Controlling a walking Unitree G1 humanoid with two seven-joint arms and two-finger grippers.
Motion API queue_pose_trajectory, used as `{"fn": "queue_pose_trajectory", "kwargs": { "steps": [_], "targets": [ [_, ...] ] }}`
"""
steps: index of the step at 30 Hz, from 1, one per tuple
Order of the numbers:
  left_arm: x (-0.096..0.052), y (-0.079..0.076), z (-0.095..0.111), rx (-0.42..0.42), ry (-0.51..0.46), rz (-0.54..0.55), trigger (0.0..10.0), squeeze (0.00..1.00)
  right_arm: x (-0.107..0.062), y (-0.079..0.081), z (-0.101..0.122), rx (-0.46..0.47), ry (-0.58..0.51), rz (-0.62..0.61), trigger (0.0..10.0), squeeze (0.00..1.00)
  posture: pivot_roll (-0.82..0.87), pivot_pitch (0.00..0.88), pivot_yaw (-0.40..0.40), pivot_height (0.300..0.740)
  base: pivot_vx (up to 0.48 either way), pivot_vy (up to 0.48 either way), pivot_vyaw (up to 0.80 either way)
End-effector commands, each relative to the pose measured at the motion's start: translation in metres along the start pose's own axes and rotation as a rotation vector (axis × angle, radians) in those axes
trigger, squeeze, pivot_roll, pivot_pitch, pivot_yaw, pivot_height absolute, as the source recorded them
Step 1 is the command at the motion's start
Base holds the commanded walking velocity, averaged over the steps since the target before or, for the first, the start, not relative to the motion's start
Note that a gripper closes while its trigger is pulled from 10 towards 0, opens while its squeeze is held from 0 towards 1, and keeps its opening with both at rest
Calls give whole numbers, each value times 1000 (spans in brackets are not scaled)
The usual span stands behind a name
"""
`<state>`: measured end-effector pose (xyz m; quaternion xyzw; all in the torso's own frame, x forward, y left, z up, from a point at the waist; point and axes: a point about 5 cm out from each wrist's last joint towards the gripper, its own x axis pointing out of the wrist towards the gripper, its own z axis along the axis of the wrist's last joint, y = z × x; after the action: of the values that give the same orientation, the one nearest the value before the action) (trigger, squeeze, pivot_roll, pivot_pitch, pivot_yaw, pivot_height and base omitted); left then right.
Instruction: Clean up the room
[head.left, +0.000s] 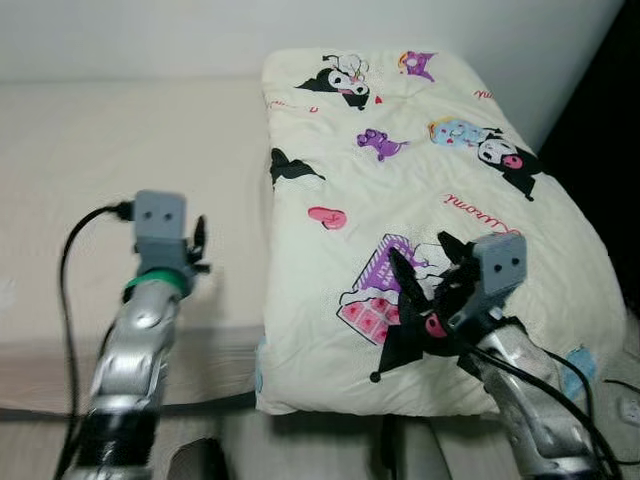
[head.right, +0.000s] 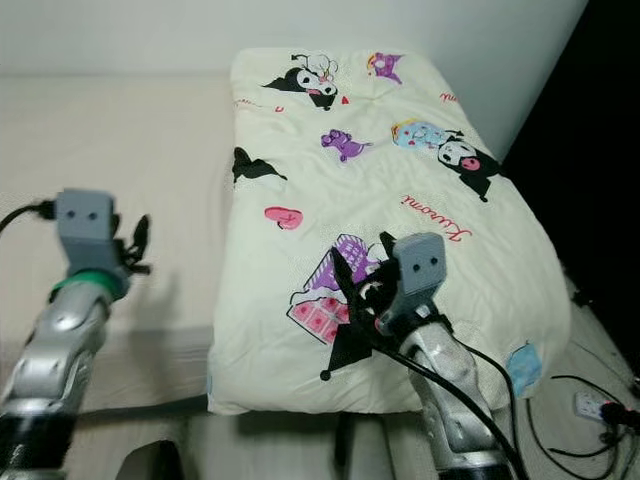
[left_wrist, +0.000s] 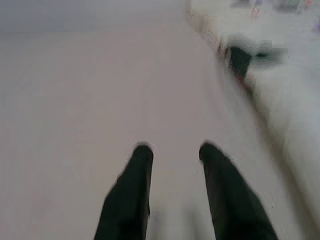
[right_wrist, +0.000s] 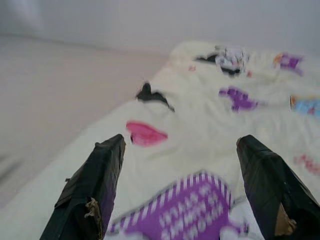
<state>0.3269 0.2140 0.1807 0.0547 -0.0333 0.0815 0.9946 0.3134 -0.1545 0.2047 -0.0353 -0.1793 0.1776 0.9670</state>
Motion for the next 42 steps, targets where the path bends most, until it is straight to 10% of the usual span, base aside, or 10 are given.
{"fn": "queue_pose_trajectory", "kwargs": {
  "steps": [1,22,42],
  "targets": [
    [-7,3,-1,-29,-15,-1,10000,0,2,-4,-3,-28,-10,-29,10000,0,-104,76,7,552,0,0,0],
    [0,-42,24,-102,-103,-122,10000,0,4,-19,-14,-74,-36,-152,10000,0,-119,63,29,627,0,0,0],
    [5,-55,33,-113,-121,-188,10000,0,4,-29,-17,-92,-42,-202,10000,0,-122,51,41,727,0,0,0]
  ]
}}
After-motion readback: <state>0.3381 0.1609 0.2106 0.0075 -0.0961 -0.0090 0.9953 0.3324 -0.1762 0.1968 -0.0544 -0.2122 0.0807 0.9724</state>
